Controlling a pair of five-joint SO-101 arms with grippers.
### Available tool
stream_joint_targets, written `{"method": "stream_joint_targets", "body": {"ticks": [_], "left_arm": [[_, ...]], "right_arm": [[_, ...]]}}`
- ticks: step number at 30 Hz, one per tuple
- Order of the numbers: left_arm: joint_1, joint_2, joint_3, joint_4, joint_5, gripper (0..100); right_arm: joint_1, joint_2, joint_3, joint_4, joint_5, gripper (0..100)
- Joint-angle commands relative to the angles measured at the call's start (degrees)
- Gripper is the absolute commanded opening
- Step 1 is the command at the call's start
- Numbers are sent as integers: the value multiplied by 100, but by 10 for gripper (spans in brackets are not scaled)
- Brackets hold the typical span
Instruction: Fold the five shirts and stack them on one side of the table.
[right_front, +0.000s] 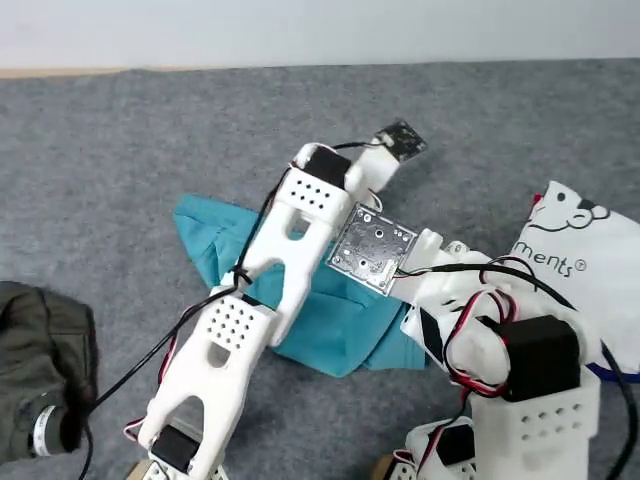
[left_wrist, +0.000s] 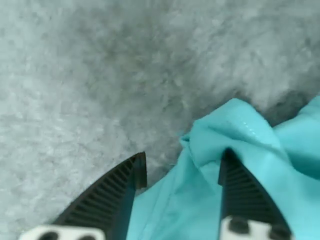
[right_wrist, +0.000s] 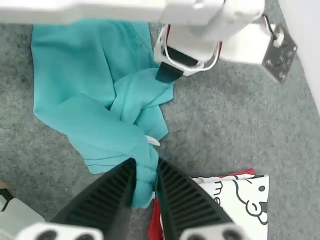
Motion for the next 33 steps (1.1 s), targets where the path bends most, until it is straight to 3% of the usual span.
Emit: {"method": "stream_joint_targets", "body": {"ticks": [1,6,20,23,27,33], "left_arm": [[0,-88,-778,299,18,239],[62,-97,-1314,440,35,239],[158,826,-1095,369,0,233],[158,888,-1112,387,-246,165],[149,844,-1138,422,-396,4],[-290,176,-1323,431,-211,4]], "right_arm": [[75,-92,-26,171,-62,9],[75,-92,-26,171,-62,9],[75,-57,-18,163,-62,9],[75,-57,-9,75,-62,9],[75,-57,-9,31,-62,9],[365,-48,-9,-268,-53,9]]}}
